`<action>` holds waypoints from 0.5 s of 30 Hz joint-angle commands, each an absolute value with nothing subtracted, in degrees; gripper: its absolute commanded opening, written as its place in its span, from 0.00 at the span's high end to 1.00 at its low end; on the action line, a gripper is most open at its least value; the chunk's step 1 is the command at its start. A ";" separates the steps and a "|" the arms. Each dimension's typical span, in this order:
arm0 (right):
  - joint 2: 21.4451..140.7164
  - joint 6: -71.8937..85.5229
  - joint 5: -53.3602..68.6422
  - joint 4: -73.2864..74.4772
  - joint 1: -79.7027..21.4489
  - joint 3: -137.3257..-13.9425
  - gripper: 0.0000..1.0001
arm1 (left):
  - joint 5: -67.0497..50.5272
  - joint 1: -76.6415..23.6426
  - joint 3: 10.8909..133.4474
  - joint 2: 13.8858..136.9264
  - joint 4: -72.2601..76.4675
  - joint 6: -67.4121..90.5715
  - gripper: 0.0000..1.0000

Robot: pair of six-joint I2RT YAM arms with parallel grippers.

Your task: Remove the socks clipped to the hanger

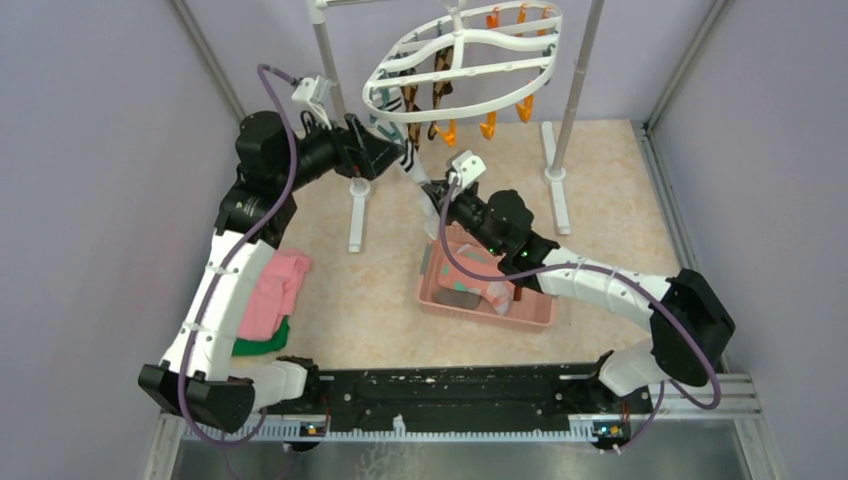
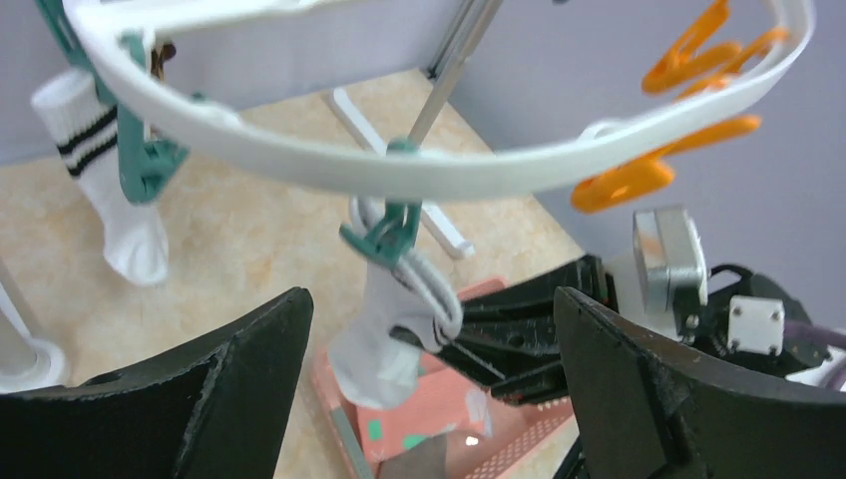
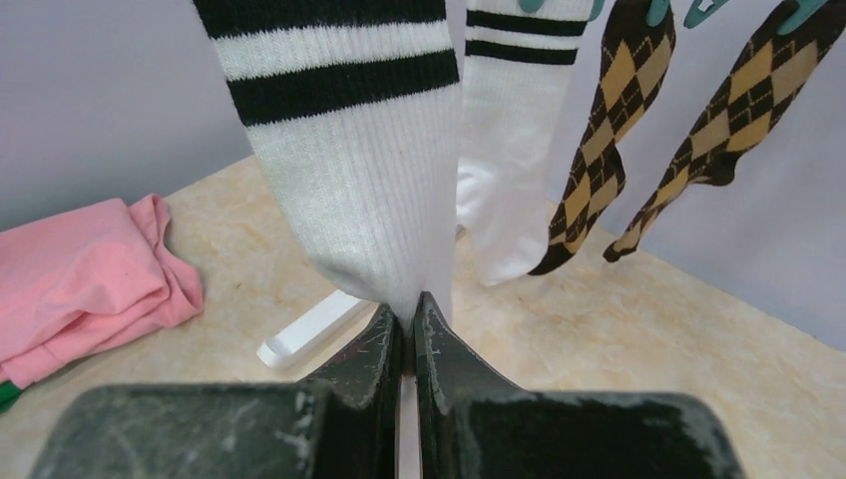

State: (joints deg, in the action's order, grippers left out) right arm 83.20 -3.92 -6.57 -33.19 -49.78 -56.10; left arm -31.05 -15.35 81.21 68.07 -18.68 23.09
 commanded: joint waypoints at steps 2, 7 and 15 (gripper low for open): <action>78.09 -3.62 -8.76 -34.24 -50.20 -53.35 1.00 | -33.36 -15.20 88.76 72.87 -12.63 25.55 0.03; 77.78 -2.48 -7.94 -33.18 -50.19 -53.79 1.00 | -33.31 -15.21 91.70 76.30 -11.82 26.98 0.05; 79.68 -0.44 -5.68 -33.37 -50.26 -56.44 1.00 | -31.88 -15.18 91.63 76.35 -12.57 27.33 0.10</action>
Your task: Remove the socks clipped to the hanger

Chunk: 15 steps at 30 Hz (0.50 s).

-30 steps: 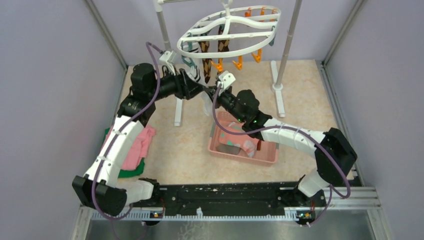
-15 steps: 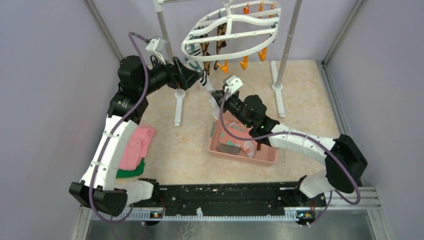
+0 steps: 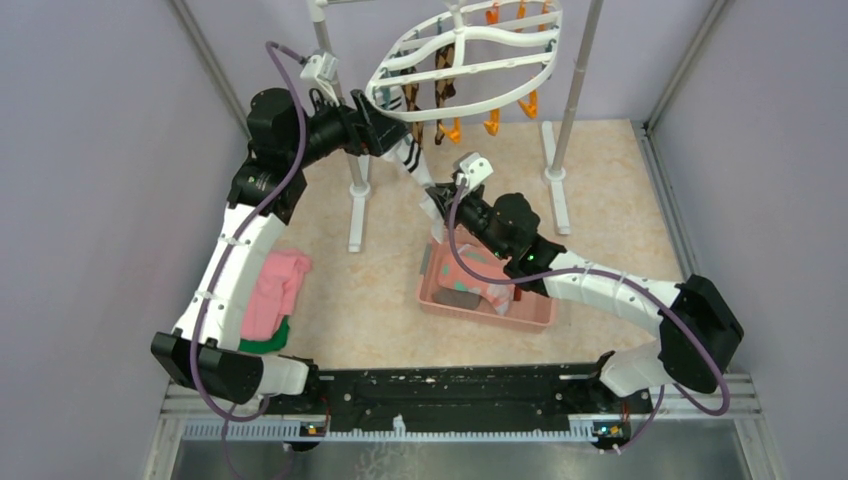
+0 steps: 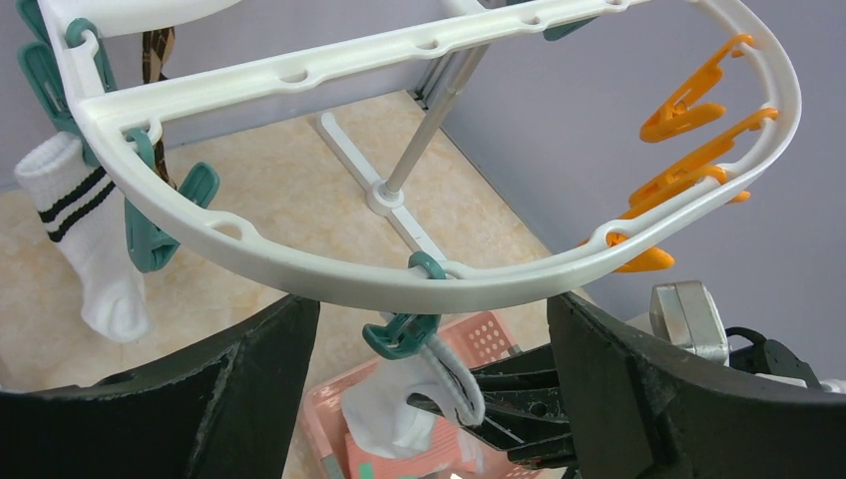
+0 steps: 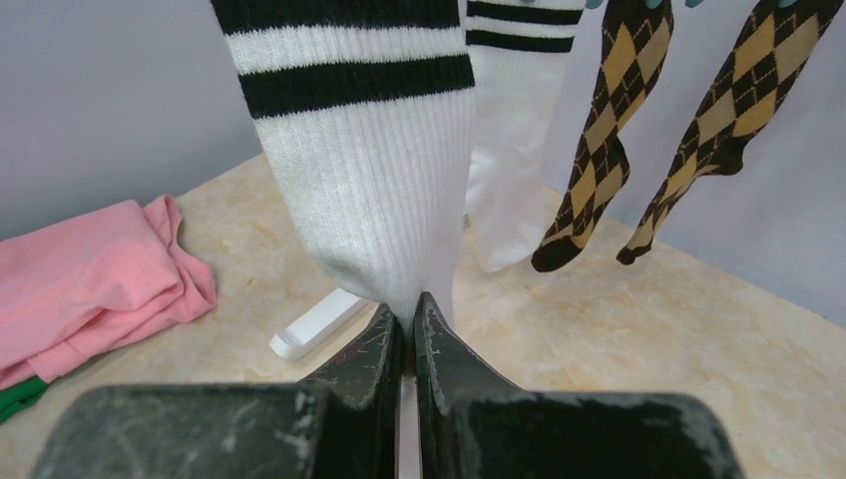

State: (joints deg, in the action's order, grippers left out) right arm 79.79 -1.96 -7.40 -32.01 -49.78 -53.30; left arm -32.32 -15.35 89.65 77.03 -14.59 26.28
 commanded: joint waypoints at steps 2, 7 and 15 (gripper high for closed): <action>80.63 1.77 -4.80 -33.32 -50.25 -57.48 1.00 | -31.10 -15.20 91.41 76.16 -12.71 27.29 0.11; 83.57 4.24 -2.84 -33.38 -50.30 -59.90 1.00 | -30.08 -15.16 91.11 76.05 -12.93 27.48 0.16; 85.78 5.14 -2.15 -33.24 -50.71 -60.49 1.00 | -27.40 -14.92 92.43 75.68 -13.55 25.87 0.32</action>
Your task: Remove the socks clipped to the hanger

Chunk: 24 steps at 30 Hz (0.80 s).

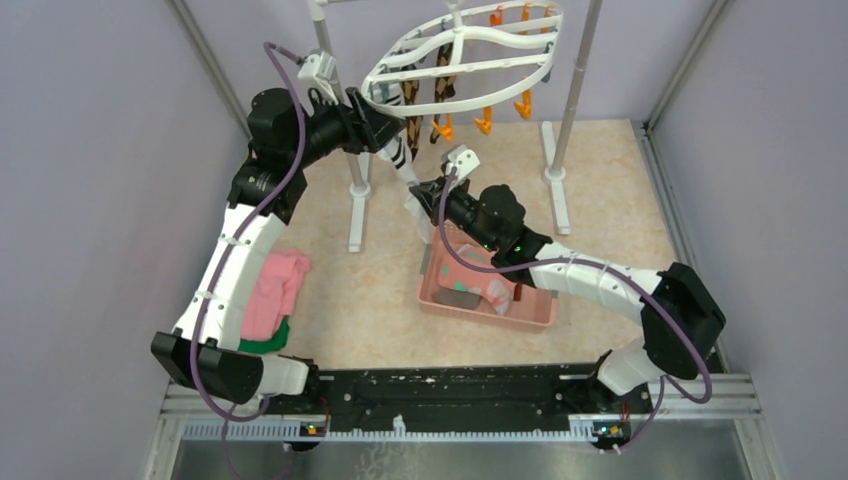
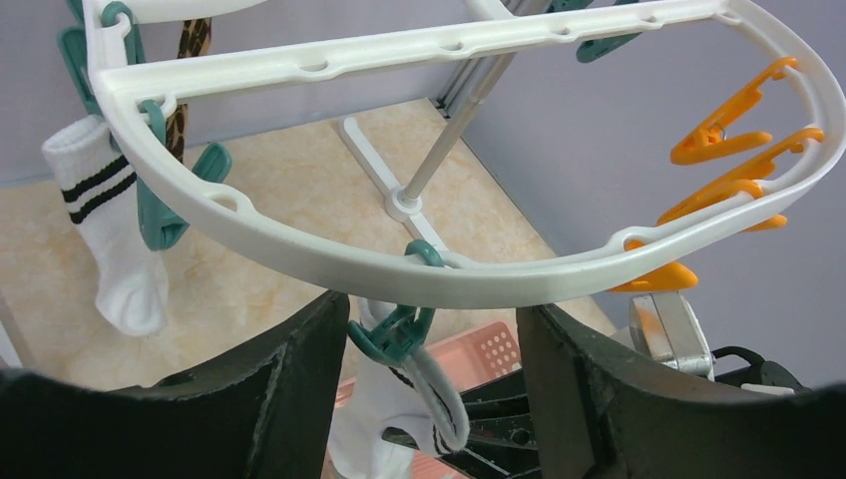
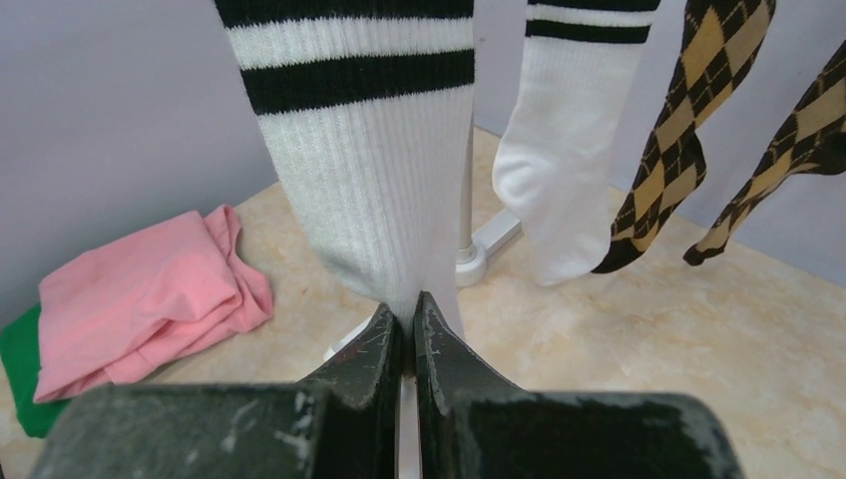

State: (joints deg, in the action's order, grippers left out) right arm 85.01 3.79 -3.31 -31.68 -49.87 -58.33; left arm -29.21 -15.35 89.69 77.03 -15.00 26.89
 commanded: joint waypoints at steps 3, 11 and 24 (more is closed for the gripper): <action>86.12 5.31 -2.54 -33.75 -50.71 -59.75 1.00 | -26.90 -14.94 93.44 75.61 -13.73 25.18 0.40; 87.31 6.30 -2.04 -34.10 -50.69 -60.93 1.00 | -25.17 -14.94 92.16 75.05 -14.74 24.31 0.65; 90.16 8.32 -0.96 -33.84 -50.77 -63.46 1.00 | -25.95 -14.94 89.48 75.23 -14.22 26.43 0.29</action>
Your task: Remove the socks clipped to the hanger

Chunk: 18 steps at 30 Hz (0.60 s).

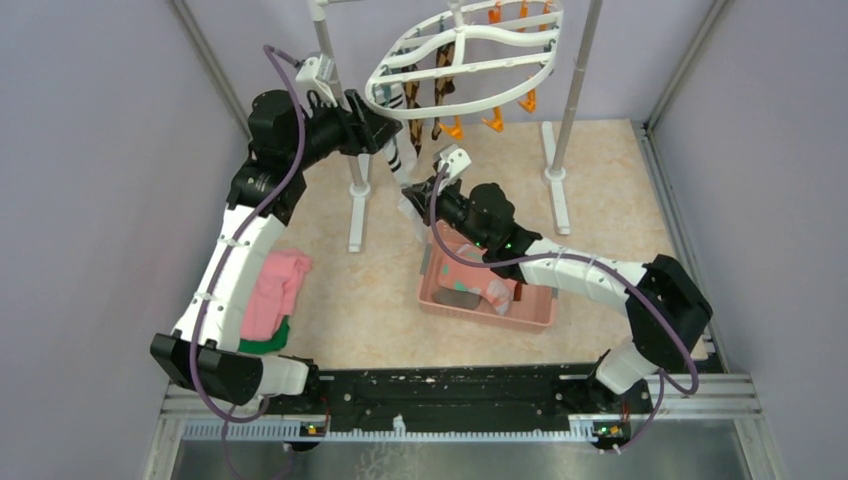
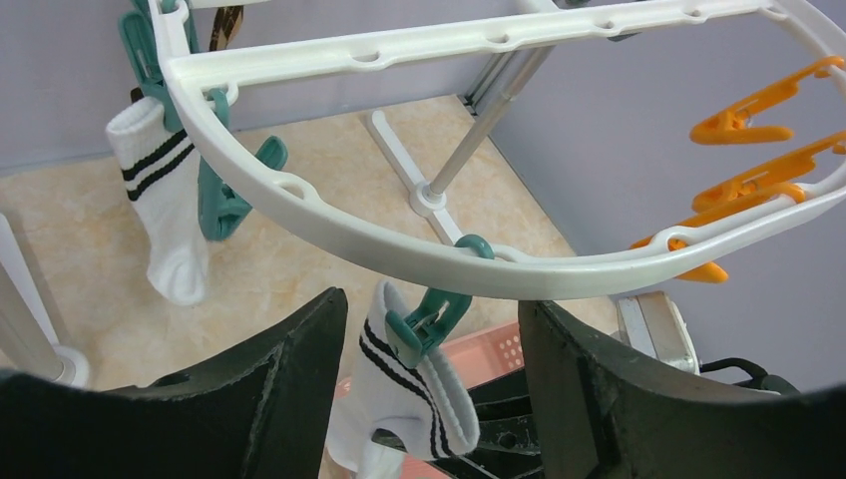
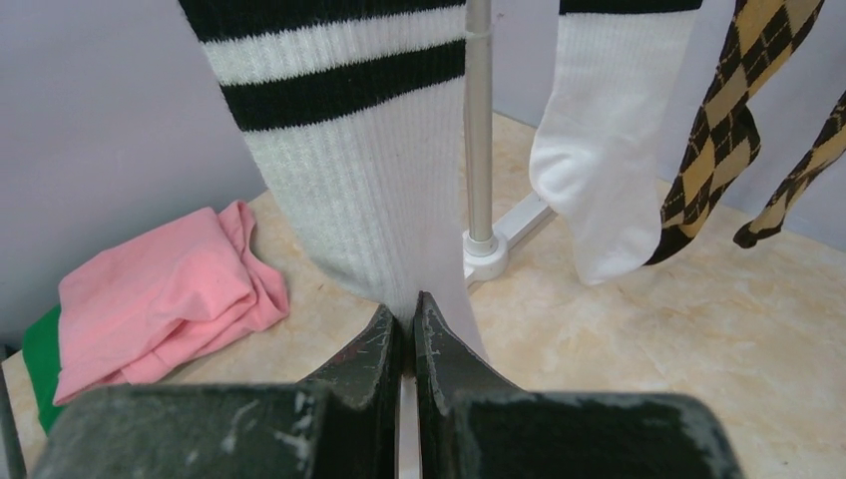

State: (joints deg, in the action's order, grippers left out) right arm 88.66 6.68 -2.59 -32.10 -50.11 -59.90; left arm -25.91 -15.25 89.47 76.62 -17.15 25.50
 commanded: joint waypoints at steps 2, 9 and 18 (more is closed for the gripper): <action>90.62 8.68 -0.65 -33.95 -50.87 -63.76 1.00 | -25.87 -14.94 89.91 75.89 -14.12 26.66 0.30; 91.02 8.31 -1.23 -33.88 -51.06 -63.69 1.00 | -26.02 -14.94 92.12 77.22 -13.41 26.11 0.48; 91.56 8.81 -0.44 -33.64 -51.14 -65.20 1.00 | -25.93 -14.94 90.95 77.90 -12.88 26.08 0.63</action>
